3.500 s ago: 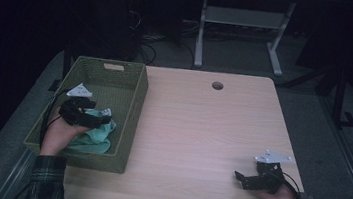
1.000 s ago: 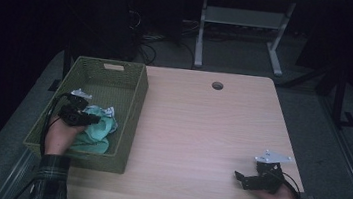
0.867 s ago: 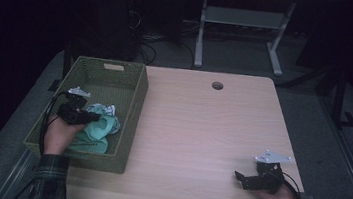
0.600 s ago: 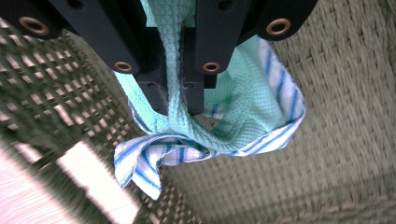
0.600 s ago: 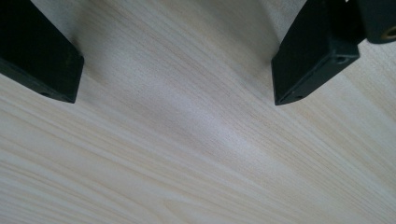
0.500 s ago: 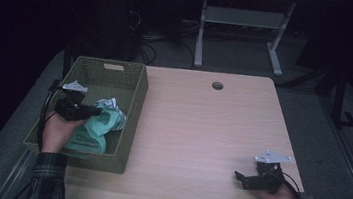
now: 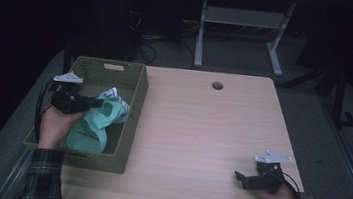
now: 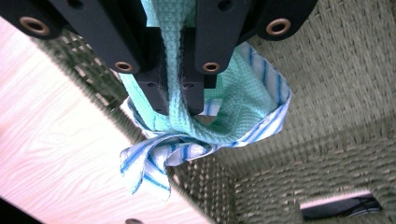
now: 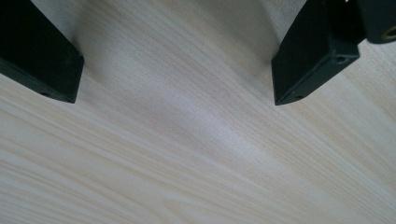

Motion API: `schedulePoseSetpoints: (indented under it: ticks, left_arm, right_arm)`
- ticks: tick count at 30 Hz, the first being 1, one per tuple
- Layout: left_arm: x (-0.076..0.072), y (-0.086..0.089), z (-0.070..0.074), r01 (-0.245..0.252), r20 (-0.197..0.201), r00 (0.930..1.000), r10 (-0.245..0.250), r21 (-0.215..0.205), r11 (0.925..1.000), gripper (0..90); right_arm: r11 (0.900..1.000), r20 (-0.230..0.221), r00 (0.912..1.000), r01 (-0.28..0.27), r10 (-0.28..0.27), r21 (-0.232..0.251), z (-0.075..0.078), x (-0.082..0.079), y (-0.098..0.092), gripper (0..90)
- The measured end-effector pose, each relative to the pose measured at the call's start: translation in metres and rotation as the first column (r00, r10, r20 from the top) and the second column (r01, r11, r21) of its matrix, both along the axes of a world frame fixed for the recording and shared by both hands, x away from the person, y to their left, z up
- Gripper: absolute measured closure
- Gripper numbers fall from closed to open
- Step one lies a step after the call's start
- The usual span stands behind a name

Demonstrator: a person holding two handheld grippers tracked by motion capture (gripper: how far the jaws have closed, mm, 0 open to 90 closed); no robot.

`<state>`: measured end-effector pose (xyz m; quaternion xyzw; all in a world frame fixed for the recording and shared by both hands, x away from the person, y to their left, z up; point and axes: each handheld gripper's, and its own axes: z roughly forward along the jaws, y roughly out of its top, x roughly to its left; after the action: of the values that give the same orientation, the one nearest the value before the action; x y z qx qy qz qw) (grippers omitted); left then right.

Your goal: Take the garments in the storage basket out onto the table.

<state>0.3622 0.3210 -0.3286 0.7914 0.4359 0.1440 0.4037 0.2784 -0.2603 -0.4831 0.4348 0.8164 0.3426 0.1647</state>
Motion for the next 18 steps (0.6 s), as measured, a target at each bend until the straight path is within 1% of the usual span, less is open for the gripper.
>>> schedulePoseSetpoints:
  ticks: [5, 9, 10, 12, 14, 16, 18]
  left_arm:
    - [0.000, -0.002, 0.012, 0.011, 0.013, 0.9999, -0.011, -0.008, 0.9999, 83.7]
    - [0.001, -0.003, 0.022, 0.026, 0.027, 0.9993, -0.026, 0.003, 0.9997, 83.7]
    - [0.001, -0.004, 0.024, 0.023, 0.029, 0.9993, -0.023, -0.008, 0.9997, 83.7]
    - [0.001, -0.005, 0.031, 0.032, 0.037, 0.9988, -0.032, 0.002, 0.9995, 83.7]
    - [0.000, -0.006, 0.035, 0.037, 0.044, 0.9983, -0.037, 0.001, 0.9993, 83.7]
    - [0.000, -0.006, 0.040, 0.044, 0.051, 0.9978, -0.044, -0.008, 0.9990, 83.7]
    - [0.001, -0.006, 0.045, 0.059, 0.055, 0.9968, -0.058, -0.025, 0.9979, 83.7]
  right_arm:
    - [1.000, 0.001, 1.0000, -0.001, 0.001, 0.000, 0.000, 0.000, 0.000, 1.9]
    - [1.000, -0.004, 1.0000, 0.002, -0.002, 0.002, 0.000, 0.000, 0.000, 1.9]
    - [1.000, -0.004, 1.0000, 0.002, -0.002, 0.002, 0.000, 0.000, 0.000, 1.9]
    - [1.000, -0.004, 1.0000, 0.002, -0.002, 0.002, 0.000, 0.000, 0.000, 1.9]
    - [1.000, -0.004, 1.0000, 0.002, -0.002, 0.002, 0.000, 0.000, 0.000, 1.9]
    - [1.000, -0.004, 1.0000, 0.002, -0.002, 0.002, 0.000, 0.000, 0.000, 1.9]
    - [1.000, -0.004, 1.0000, 0.002, -0.002, 0.002, 0.000, 0.000, 0.000, 1.9]
